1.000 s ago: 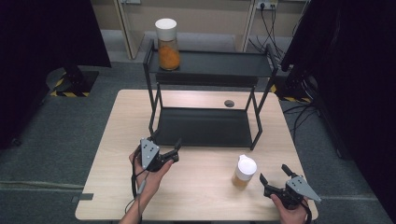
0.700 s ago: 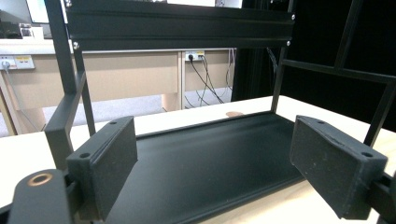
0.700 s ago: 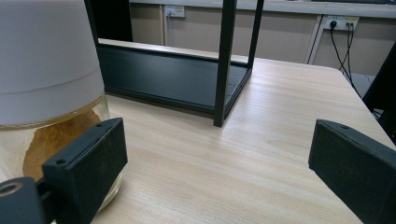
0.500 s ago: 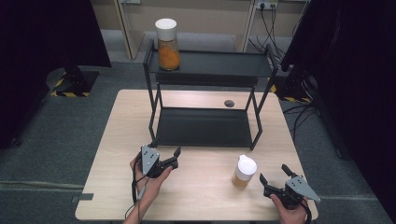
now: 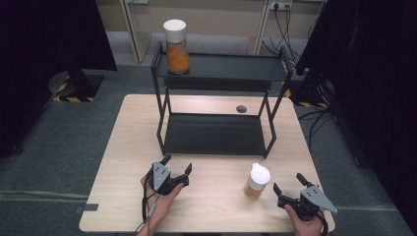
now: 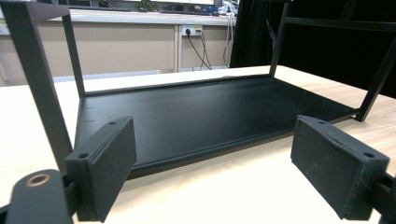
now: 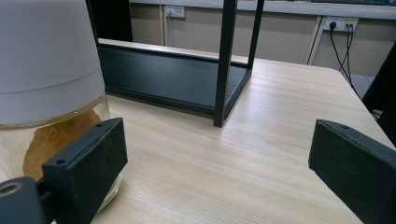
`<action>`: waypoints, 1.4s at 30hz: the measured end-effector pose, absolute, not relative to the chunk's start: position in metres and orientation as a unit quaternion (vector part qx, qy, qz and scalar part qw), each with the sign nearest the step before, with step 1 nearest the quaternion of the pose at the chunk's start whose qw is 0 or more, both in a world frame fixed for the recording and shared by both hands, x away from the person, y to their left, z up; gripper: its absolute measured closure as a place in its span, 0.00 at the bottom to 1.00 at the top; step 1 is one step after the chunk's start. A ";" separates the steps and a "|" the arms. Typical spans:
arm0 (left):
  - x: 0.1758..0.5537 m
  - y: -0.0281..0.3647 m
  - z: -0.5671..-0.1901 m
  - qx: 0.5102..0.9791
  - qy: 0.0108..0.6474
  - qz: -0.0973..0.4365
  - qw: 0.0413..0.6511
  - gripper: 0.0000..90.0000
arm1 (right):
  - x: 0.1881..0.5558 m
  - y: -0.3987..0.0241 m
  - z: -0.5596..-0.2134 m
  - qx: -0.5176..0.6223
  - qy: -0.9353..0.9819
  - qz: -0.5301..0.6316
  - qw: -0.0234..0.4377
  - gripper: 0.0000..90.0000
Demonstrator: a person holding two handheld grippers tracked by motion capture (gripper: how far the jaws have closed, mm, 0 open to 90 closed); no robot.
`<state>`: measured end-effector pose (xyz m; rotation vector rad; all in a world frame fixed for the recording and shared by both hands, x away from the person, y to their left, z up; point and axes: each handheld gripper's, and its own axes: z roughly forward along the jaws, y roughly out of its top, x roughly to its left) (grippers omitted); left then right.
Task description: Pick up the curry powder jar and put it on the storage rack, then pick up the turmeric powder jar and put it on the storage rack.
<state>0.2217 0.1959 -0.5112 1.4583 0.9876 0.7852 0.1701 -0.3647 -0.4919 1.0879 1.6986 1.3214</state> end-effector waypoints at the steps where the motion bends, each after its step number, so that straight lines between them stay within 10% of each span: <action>1: 0.222 0.196 -0.513 0.621 0.423 0.331 0.571 0.16 | 0.170 -0.365 -0.492 0.421 0.658 0.512 0.357 0.05; 42: 0.223 0.199 -0.513 0.625 0.419 0.319 0.576 0.15 | 0.166 -0.387 -0.491 0.355 0.673 0.573 0.305 0.05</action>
